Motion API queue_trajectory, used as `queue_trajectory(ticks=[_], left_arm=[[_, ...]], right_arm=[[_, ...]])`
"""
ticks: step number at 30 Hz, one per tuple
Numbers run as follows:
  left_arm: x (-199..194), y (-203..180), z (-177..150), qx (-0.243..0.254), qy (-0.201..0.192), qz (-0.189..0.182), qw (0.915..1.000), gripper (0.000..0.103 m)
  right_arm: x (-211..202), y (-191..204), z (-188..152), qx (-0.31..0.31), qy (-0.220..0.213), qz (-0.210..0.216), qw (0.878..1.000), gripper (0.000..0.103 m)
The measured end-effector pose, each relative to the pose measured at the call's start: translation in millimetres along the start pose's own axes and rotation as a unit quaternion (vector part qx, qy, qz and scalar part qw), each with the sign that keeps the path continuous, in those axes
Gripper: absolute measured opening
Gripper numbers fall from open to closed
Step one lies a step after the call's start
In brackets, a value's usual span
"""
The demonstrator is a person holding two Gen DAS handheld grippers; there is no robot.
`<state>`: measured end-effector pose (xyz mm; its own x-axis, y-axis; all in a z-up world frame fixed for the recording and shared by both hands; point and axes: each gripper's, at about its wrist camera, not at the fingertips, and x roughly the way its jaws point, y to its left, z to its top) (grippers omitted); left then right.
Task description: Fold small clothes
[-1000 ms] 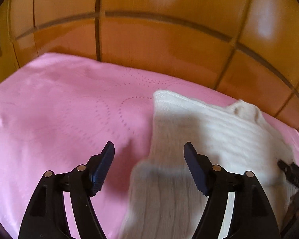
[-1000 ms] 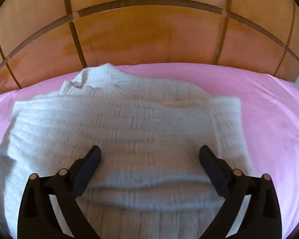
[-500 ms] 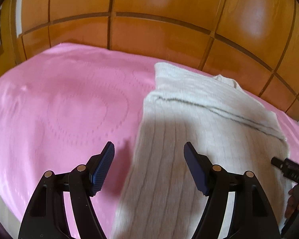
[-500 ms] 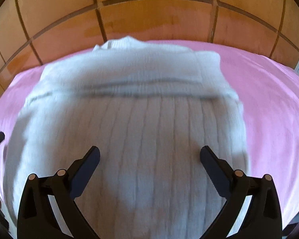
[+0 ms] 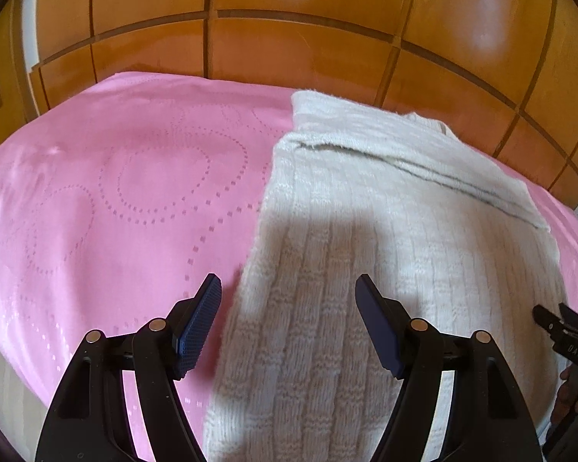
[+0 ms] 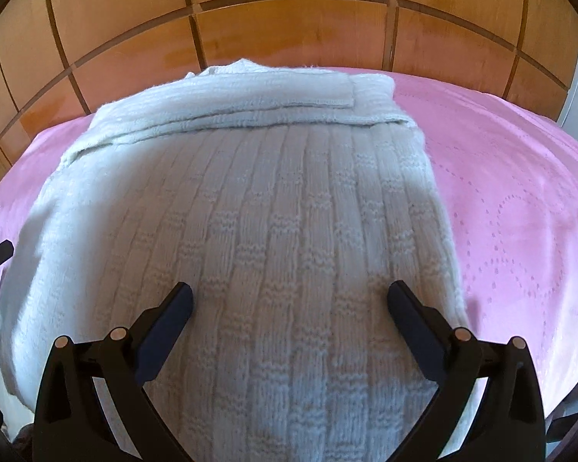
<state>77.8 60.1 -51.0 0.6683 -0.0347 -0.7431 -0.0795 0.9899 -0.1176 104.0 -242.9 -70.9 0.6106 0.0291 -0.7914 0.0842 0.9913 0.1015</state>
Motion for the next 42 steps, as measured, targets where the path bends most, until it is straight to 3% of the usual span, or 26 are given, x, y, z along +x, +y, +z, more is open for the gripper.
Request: queue_trajectory(ticks=[10, 16, 22, 25, 27, 30, 34, 36, 38, 42], left_arm=[[3.5, 8.4, -17.0, 0.002, 0.027, -0.007, 0.9996, 0.071], [-3.1, 12.3, -31.7, 0.029, 0.042, -0.026, 0.9984, 0.071], [-21.3, 26.8, -47.5, 0.039, 0.048, -0.050, 0.9969, 0.069], [-27.9, 33.0, -54.2, 0.041, 0.059, -0.067, 0.9951, 0.062], [-31.7, 35.3, -60.5, 0.042, 0.069, -0.075, 0.9940, 0.056], [-38.0, 37.3, -72.1, 0.045, 0.078, -0.088, 0.9921, 0.051], [-41.7, 36.7, -84.7, 0.047, 0.090, -0.108, 0.9889, 0.033], [-41.8, 33.6, -86.5, 0.058, 0.096, -0.121, 0.9863, 0.013], [-42.9, 32.8, -83.5, 0.060, 0.096, -0.132, 0.9848, 0.008], [-54.5, 40.6, -60.8, 0.020, 0.079, -0.202, 0.9761, 0.006]], right_arm=[[-7.4, -4.8, -8.6, -0.002, 0.006, 0.003, 1.000, 0.101], [-21.1, -13.8, -15.5, 0.007, 0.007, 0.020, 1.000, 0.101], [-48.8, -45.9, -35.9, 0.048, -0.004, 0.024, 0.999, 0.101], [-55.7, -66.0, -52.2, 0.082, 0.009, 0.036, 0.996, 0.100], [-57.5, -77.0, -64.5, 0.102, 0.025, 0.050, 0.993, 0.094], [-62.7, -84.5, -82.6, 0.120, 0.039, 0.066, 0.990, 0.077], [-68.7, -77.0, -98.0, 0.116, 0.057, 0.089, 0.988, 0.048], [-69.3, -66.1, -100.3, 0.096, 0.064, 0.096, 0.989, 0.036], [-68.9, -61.2, -99.1, 0.089, 0.070, 0.101, 0.988, 0.014], [-80.9, -61.1, -83.7, 0.106, 0.054, 0.148, 0.982, 0.011]])
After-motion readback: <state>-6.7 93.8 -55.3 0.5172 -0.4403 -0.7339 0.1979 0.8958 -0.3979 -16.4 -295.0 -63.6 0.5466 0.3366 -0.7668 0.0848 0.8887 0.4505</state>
